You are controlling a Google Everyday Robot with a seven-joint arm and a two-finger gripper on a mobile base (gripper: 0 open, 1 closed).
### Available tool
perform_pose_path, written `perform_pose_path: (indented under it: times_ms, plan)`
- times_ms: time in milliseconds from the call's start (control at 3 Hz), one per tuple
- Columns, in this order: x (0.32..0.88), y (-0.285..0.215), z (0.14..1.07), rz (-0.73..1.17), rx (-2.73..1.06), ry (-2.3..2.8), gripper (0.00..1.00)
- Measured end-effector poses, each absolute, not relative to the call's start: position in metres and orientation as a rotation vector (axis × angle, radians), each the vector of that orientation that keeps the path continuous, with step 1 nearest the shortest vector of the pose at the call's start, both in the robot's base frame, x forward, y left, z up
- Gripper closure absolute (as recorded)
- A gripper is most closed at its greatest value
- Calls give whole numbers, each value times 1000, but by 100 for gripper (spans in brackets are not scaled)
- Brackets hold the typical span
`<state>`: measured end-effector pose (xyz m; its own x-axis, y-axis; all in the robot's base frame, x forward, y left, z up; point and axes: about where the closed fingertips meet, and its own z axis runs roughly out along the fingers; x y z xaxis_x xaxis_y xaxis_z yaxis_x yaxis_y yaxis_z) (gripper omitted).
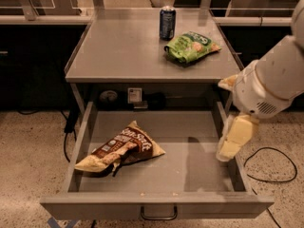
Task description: Pick brown chip bag from top drawer and place on counter
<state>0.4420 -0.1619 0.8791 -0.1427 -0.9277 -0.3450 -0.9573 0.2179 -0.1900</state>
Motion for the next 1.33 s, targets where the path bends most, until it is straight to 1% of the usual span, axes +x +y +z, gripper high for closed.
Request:
perform_pose_path:
  times_ms: [333, 667, 1333]
  plan:
    - [442, -141, 837, 177, -1785, 2091, 0]
    - [449, -104, 785, 214, -1825, 2033, 0]
    - [449, -106, 781, 253, -1793, 1996, 0]
